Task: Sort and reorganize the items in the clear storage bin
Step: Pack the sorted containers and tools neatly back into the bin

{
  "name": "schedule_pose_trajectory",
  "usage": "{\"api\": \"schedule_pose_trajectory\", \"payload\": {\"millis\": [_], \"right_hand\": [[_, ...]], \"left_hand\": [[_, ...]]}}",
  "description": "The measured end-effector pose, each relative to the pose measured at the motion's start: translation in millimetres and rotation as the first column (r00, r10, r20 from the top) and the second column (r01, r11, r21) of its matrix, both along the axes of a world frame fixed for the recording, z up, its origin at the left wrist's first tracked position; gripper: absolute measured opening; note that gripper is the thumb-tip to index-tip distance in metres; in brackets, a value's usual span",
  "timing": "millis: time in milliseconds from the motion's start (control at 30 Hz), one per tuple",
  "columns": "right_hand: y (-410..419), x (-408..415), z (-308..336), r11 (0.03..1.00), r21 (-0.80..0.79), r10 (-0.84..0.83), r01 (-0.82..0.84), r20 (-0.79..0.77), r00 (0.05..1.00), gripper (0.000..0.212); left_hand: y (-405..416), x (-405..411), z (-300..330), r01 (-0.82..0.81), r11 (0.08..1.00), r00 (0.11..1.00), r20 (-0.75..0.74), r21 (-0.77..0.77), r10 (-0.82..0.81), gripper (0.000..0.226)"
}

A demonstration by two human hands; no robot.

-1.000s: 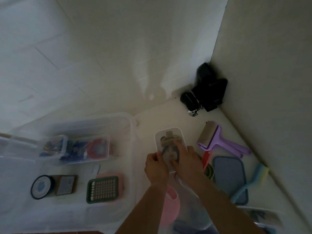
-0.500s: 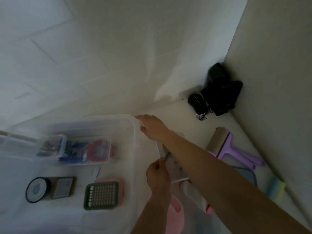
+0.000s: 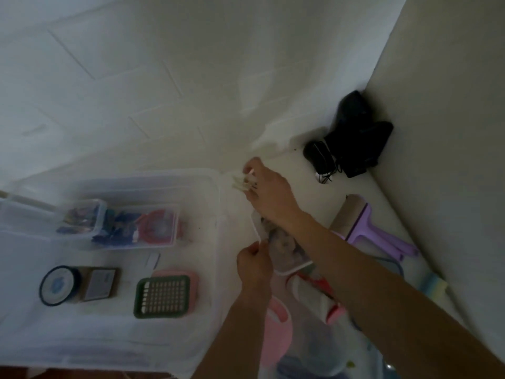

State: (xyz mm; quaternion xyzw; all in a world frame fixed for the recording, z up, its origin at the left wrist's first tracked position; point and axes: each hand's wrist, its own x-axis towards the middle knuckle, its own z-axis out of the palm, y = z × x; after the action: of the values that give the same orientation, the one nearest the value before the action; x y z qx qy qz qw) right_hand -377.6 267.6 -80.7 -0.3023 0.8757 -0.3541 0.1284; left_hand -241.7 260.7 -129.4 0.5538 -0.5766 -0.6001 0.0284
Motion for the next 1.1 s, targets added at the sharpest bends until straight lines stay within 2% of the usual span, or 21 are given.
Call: {"api": "schedule_pose_trajectory", "payload": {"millis": [67,100,200,300,367,433,500,567,633,700,767,833,900,967,1033,1100], "right_hand": [[38.0,18.9,15.4,0.997,-0.057,-0.051,0.053,0.039,0.998,0.060],[55.6,28.0,18.2,0.994,-0.057,-0.088,0.091,0.052,0.995,0.063],[92.8,51.1,13.1,0.983,0.043,-0.182,0.179,0.075,0.980,0.045],[107.0,67.9,1.1,0.978,0.147,-0.168,0.149,0.126,0.978,0.037],[110.8,74.6,-4.2,0.972,0.220,-0.109,0.080,0.122,0.987,0.052],[111.4,77.8,-6.0,0.943,0.331,-0.011,-0.018,0.084,0.996,0.080],[109.3,78.5,-6.4,0.900,0.432,0.064,-0.054,-0.007,0.998,0.095],[106.4,76.7,-2.0,0.885,0.463,0.095,-0.045,-0.086,0.992,0.082],[108.5,69.1,8.5,0.915,0.402,0.063,-0.027,-0.075,0.995,0.064],[115.6,54.6,23.8,0.934,0.356,0.025,-0.011,-0.035,0.999,0.052],[125.2,36.7,35.9,0.924,0.380,0.002,0.036,-0.099,0.995,0.048],[135.7,20.3,42.9,0.931,0.339,-0.095,0.135,-0.134,0.986,0.049],[145.0,8.2,47.3,0.917,0.312,-0.221,0.248,-0.119,0.968,0.054],[151.6,2.5,51.3,0.833,0.334,-0.350,0.441,-0.298,0.888,0.062],[147.9,8.4,54.4,0.752,0.297,-0.417,0.589,-0.478,0.773,0.064],[134.3,26.3,50.7,0.802,0.271,-0.330,0.532,-0.542,0.773,0.049]], "left_hand": [[3.4,1.0,3.0,0.008,0.999,1.000,0.000,0.036,-0.008,0.030],[5.4,1.6,2.0,0.009,1.000,1.000,0.013,0.026,-0.009,0.032],[12.4,1.9,2.5,0.003,0.998,0.993,0.118,-0.064,0.005,0.039],[12.9,0.0,12.6,-0.029,1.000,0.989,0.142,0.001,0.029,0.031],[11.7,-1.4,15.2,-0.077,0.994,0.990,0.122,0.079,0.067,0.032],[11.8,-1.6,18.2,-0.145,0.972,0.989,0.055,0.183,0.137,0.030],[12.9,-1.9,22.3,-0.198,0.948,0.979,0.006,0.248,0.203,0.027],[13.3,1.0,24.4,-0.271,0.900,0.951,-0.047,0.343,0.304,0.029],[13.6,5.6,24.9,-0.302,0.866,0.929,-0.080,0.399,0.361,0.028],[14.7,8.5,15.0,-0.231,0.911,0.961,-0.067,0.343,0.269,0.026],[18.0,5.6,13.2,-0.123,0.960,0.991,-0.023,0.251,0.133,0.041],[20.0,0.6,15.0,-0.081,0.981,0.997,0.022,0.178,0.078,0.054],[18.7,-3.1,14.2,-0.062,0.994,0.997,0.045,0.095,0.058,0.045],[15.7,-4.1,11.8,-0.030,0.998,0.996,0.086,0.062,0.025,0.035],[13.3,-3.0,8.8,-0.022,0.996,0.995,0.103,0.084,0.014,0.037],[13.4,-1.0,7.6,-0.008,0.992,0.995,0.103,0.126,-0.005,0.038]]}}
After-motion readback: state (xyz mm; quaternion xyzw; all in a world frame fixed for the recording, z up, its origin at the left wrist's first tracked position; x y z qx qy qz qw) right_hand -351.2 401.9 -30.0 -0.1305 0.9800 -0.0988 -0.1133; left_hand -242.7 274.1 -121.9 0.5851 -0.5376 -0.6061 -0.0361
